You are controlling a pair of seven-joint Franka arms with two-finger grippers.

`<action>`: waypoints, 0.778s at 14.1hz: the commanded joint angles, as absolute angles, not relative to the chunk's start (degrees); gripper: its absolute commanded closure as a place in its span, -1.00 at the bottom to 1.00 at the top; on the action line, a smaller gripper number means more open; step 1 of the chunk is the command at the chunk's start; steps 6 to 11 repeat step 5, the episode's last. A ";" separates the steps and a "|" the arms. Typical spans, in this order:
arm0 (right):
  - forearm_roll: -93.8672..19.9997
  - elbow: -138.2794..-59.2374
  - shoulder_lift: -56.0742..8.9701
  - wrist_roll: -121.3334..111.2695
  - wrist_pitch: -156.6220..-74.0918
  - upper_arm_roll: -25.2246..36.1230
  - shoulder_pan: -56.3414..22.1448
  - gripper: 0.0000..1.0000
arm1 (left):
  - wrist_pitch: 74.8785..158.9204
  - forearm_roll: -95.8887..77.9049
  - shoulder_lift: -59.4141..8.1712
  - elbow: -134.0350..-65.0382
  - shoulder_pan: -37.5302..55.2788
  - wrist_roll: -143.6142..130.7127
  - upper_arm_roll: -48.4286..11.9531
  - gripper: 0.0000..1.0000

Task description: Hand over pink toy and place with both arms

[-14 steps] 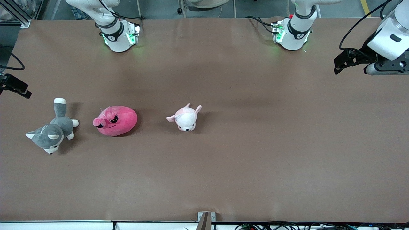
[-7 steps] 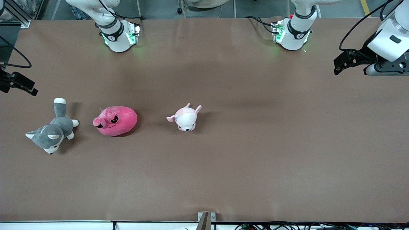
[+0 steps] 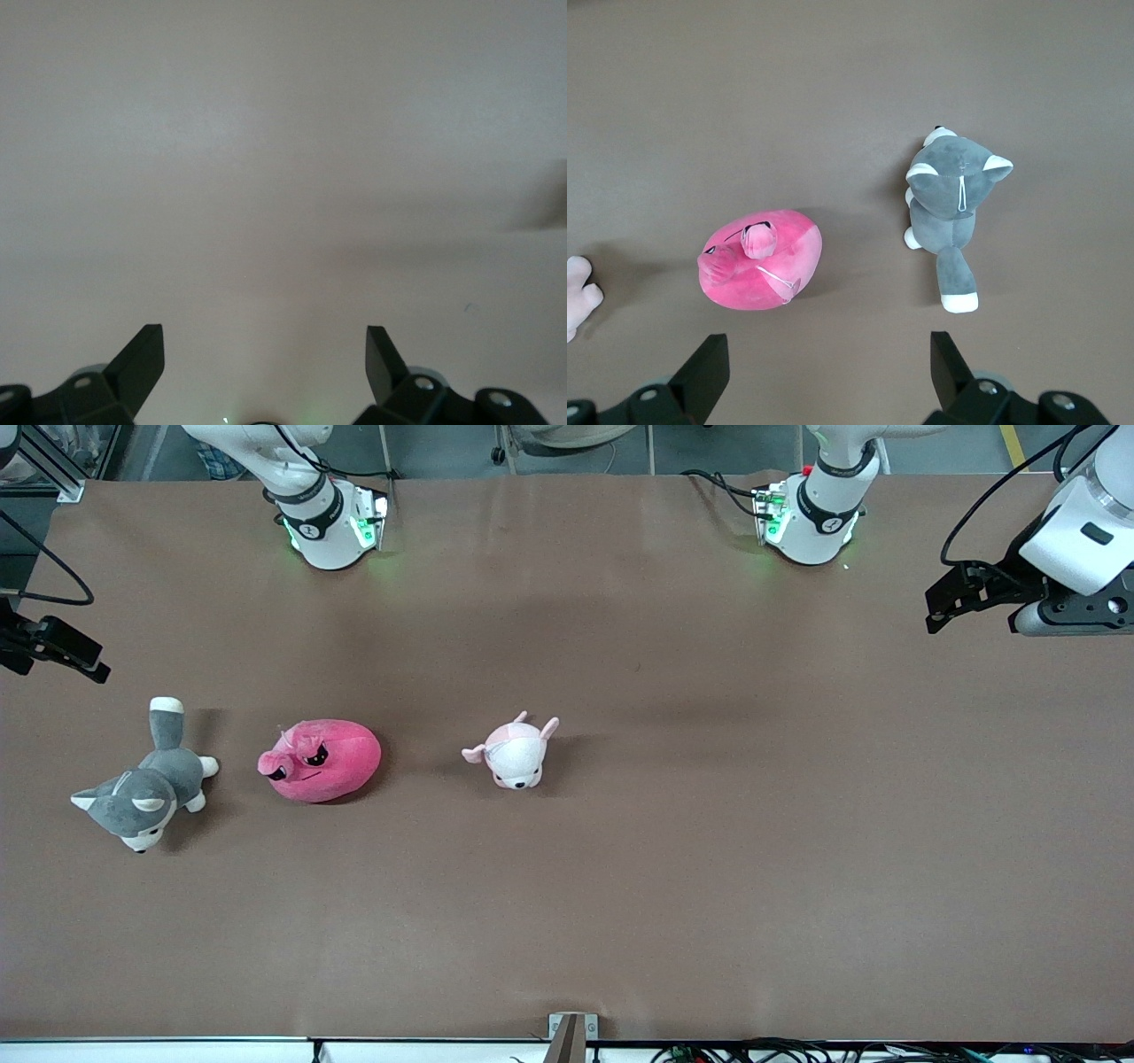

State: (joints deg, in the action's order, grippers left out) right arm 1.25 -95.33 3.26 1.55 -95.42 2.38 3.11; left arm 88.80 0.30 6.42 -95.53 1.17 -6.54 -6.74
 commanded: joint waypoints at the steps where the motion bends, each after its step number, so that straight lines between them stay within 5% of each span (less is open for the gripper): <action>1: 2.46 -97.38 5.01 0.79 -96.33 1.93 3.87 -1.00 | 88.51 0.00 6.06 -94.57 0.79 -5.89 -7.03 -1.00; 11: 2.46 -97.38 4.92 0.53 -95.98 2.02 3.96 -1.00 | 88.51 0.08 5.71 -93.52 0.70 -5.98 -6.86 -1.00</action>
